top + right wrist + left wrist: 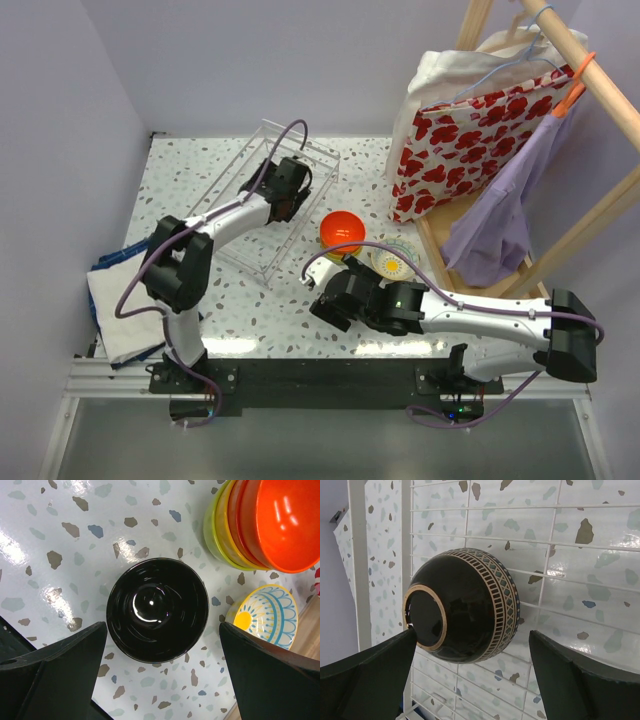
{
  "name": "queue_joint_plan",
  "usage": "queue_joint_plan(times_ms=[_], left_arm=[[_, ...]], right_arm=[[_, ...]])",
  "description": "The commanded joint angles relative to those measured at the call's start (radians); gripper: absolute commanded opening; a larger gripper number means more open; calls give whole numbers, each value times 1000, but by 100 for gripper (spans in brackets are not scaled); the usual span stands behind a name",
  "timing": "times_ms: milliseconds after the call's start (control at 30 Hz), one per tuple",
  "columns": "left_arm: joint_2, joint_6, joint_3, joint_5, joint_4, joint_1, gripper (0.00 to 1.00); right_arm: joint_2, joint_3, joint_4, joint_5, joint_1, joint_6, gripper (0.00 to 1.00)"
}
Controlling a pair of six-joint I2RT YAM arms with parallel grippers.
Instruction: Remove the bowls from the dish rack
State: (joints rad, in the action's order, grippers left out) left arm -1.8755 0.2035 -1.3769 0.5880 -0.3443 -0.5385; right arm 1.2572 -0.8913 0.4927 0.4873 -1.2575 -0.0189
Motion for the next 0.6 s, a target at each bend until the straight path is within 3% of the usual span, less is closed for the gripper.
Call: queue_joint_plan(times_ms=[0, 567], left_arm=[[-46, 16, -63, 41, 21, 5, 100], [-172, 63, -85, 220, 103, 5, 100]], right_arm=[[8, -24, -23, 5, -2, -4, 99], [48, -35, -39, -18, -2, 10, 99]])
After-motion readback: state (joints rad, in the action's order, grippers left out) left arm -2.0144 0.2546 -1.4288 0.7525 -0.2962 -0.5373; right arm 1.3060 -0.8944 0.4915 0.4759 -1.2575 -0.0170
